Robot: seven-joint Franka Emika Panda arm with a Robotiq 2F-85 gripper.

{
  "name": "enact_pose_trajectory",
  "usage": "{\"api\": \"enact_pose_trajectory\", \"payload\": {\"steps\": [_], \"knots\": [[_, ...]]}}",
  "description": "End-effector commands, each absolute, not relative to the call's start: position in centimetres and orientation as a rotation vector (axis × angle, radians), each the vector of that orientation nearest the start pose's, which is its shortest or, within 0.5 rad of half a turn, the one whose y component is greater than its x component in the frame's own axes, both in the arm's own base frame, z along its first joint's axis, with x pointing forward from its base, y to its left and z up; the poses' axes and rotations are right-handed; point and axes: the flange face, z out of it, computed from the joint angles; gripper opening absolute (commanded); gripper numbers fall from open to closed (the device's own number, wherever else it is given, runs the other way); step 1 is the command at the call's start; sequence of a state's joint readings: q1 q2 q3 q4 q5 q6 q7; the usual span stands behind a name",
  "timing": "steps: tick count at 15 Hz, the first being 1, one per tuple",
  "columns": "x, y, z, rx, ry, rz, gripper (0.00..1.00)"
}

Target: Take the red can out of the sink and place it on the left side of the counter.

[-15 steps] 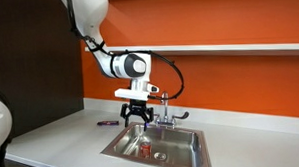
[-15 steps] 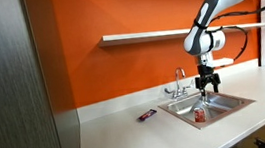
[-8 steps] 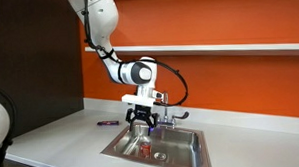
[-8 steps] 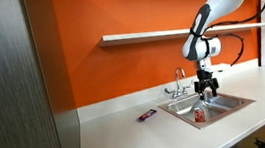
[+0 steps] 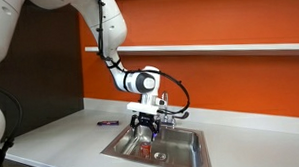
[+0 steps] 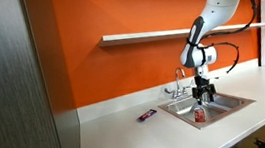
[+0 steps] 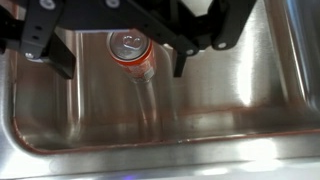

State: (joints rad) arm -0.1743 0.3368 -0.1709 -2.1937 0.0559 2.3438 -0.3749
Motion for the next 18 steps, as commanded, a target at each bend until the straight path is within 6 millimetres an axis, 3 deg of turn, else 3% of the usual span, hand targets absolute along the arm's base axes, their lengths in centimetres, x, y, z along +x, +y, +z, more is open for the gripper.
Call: {"api": "enact_pose_trajectory", "payload": {"steps": [1, 8, 18], "knots": [[51.8, -17.7, 19.4, -3.066, -0.017, 0.242, 1.00], [52.3, -16.1, 15.9, -3.063, -0.056, 0.245, 1.00], [53.6, -16.8, 15.5, -3.081, -0.052, 0.217, 1.00]]}}
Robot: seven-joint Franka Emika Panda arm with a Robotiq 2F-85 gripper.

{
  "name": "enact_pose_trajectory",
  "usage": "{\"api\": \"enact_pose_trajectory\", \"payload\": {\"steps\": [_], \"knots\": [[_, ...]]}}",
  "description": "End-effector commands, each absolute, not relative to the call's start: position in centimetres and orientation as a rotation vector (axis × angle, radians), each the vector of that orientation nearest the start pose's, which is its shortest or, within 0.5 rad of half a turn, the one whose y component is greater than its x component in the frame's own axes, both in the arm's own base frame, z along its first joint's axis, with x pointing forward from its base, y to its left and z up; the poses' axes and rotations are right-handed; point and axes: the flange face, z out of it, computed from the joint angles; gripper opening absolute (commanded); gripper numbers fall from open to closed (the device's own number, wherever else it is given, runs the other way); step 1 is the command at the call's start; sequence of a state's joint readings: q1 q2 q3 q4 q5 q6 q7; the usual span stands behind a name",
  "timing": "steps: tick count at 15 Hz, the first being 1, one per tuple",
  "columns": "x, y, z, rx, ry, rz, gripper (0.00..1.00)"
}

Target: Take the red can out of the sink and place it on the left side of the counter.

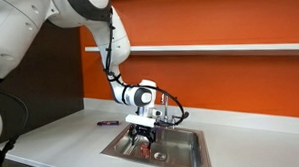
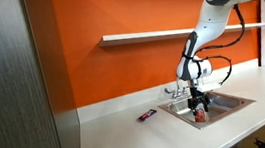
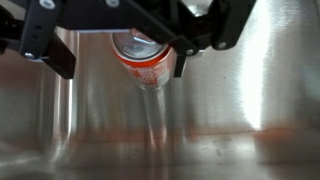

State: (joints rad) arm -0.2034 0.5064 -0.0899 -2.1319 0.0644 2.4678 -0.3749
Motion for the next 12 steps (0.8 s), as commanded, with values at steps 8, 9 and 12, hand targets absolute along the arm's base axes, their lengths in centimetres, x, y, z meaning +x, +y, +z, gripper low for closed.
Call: {"api": "enact_pose_trajectory", "payload": {"steps": [8, 9, 12], "knots": [[53.67, -17.08, 15.52, -3.092, -0.038, 0.227, 1.00], [53.64, -17.07, 15.43, -3.091, -0.038, 0.230, 1.00], [53.62, -17.05, 15.38, -3.091, -0.038, 0.231, 1.00]]}}
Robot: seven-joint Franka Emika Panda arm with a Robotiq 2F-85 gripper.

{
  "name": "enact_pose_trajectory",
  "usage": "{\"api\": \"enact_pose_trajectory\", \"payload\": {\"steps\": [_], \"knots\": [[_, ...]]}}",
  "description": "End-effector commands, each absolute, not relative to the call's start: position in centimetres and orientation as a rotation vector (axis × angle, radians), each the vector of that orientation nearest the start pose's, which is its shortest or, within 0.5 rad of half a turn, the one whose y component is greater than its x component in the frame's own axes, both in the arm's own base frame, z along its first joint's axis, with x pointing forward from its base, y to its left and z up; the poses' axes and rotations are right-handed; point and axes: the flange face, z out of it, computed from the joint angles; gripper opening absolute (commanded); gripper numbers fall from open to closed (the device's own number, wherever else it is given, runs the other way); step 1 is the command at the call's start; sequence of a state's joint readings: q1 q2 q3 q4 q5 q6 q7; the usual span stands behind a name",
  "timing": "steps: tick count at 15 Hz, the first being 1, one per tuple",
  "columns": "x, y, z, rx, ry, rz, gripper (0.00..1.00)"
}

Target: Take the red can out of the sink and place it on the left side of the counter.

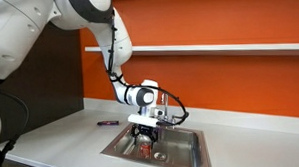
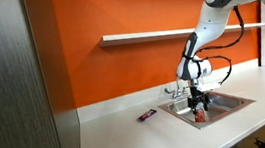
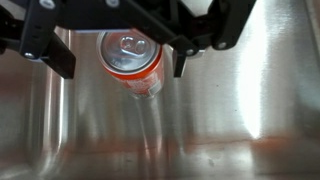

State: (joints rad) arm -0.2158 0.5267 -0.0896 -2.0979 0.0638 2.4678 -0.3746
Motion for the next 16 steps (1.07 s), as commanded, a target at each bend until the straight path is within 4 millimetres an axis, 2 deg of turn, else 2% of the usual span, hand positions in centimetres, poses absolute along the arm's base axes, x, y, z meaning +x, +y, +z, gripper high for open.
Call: {"api": "enact_pose_trajectory", "payload": {"steps": [1, 16], "knots": [[53.62, -17.05, 15.38, -3.091, -0.038, 0.231, 1.00], [52.82, -17.10, 14.68, -3.075, -0.011, 0.195, 1.00]]}}
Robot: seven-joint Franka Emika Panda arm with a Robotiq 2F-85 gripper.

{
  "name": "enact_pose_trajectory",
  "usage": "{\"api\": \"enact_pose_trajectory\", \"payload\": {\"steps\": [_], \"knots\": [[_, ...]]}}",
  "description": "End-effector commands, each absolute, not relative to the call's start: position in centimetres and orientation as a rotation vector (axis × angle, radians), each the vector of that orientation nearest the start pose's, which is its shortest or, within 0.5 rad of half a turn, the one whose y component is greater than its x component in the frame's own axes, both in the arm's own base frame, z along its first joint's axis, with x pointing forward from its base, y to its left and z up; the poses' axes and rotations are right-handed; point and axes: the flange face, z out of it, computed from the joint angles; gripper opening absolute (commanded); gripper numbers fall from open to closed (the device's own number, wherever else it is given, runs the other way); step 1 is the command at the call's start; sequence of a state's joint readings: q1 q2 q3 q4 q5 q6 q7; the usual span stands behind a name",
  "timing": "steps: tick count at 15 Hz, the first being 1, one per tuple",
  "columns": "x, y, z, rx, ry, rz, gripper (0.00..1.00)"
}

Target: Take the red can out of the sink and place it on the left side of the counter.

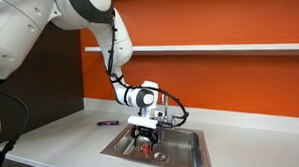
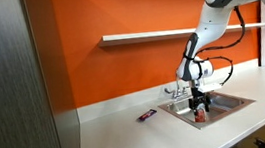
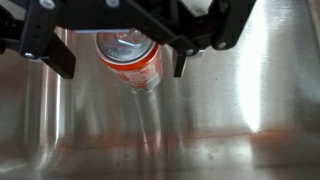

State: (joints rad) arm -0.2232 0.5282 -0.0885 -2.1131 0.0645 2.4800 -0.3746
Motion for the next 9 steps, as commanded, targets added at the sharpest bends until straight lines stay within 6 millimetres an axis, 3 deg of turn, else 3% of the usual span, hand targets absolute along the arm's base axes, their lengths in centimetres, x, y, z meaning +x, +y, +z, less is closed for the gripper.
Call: {"api": "enact_pose_trajectory", "payload": {"steps": [1, 9], "knots": [[52.85, -16.90, 14.56, -3.076, -0.016, 0.187, 1.00], [53.13, -16.15, 14.11, -3.081, -0.034, 0.132, 1.00]]}}
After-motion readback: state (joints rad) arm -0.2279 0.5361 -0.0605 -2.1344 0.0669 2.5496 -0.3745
